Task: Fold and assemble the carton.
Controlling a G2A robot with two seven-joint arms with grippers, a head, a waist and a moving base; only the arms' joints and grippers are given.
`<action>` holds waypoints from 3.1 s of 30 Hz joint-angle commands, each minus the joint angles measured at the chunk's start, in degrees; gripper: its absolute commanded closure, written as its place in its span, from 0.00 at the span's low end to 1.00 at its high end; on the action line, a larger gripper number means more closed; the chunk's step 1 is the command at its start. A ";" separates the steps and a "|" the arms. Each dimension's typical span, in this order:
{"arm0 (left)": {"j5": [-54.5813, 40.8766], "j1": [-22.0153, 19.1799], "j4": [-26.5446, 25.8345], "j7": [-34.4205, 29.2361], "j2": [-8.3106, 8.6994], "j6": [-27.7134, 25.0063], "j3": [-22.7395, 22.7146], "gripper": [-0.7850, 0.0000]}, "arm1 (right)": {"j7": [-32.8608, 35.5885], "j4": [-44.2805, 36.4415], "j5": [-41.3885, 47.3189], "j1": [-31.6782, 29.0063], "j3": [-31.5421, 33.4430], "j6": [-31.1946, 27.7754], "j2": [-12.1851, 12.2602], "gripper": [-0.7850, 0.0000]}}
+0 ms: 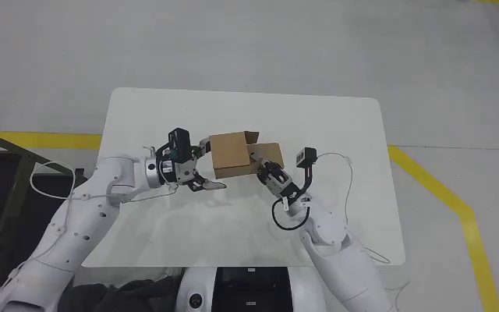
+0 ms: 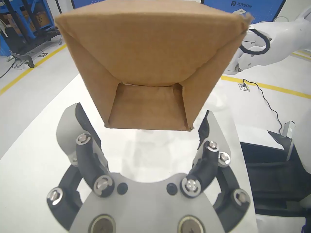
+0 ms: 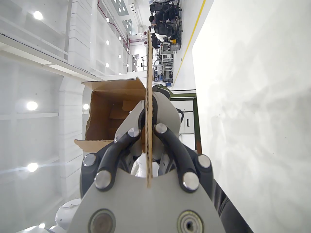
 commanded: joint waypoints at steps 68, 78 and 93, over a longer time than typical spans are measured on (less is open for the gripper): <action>-4.70 0.58 1.18 -5.60 -1.09 -2.04 -2.56 0.48 | -2.30 1.32 -1.31 1.34 -0.92 -0.32 -0.23 0.10; -6.00 0.81 2.47 -6.52 -0.89 -2.04 -3.08 0.52 | -1.09 -1.89 -0.52 -2.62 8.32 -4.17 1.47 0.15; -4.05 1.05 1.96 -6.83 -0.67 -2.04 -1.80 0.59 | 19.91 -6.43 -7.41 -1.92 19.01 -8.92 4.85 1.00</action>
